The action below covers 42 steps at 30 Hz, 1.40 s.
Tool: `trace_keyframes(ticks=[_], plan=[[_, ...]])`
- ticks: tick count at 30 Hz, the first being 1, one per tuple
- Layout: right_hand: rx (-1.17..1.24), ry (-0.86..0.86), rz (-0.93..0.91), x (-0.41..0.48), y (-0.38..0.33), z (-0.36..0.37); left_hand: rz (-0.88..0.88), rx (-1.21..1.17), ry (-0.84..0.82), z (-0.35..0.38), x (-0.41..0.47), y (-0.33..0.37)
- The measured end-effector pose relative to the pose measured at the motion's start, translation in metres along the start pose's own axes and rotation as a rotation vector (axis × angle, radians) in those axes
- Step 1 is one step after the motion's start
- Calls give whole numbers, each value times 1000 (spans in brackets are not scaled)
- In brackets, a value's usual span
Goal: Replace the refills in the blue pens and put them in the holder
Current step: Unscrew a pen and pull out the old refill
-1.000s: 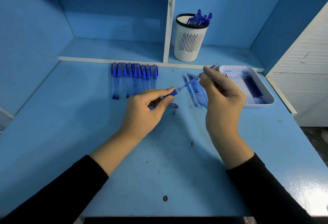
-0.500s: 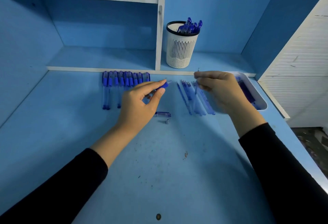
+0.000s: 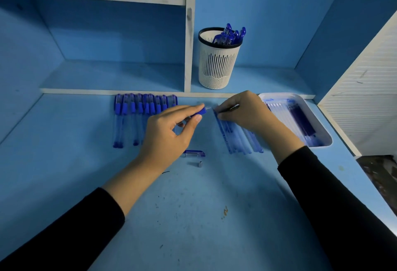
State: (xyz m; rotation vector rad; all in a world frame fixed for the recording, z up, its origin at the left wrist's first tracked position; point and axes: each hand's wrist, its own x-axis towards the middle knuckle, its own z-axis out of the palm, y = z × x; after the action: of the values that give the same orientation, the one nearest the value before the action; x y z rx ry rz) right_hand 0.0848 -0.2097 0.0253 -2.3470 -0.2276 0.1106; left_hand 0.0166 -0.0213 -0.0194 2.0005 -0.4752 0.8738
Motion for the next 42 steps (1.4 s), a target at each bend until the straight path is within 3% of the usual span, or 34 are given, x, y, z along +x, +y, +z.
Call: trace_keyframes(ticks=[8, 18, 22, 32, 42], plan=[[-119, 85, -71, -7, -2, 0, -3, -7, -30, -2, -1, 2], [-189, 294, 34, -47, 40, -72, 49, -10, -97, -3, -3, 6], [-291, 230, 90, -56, 59, -80, 77, -6, -111, -3, -5, 10], [-180, 206, 152, -55, 67, -76, 70, -7, -145, -4, -10, 12], [-230, 181, 130, -54, 64, -73, 72, 17, -152, -5, -10, 12]])
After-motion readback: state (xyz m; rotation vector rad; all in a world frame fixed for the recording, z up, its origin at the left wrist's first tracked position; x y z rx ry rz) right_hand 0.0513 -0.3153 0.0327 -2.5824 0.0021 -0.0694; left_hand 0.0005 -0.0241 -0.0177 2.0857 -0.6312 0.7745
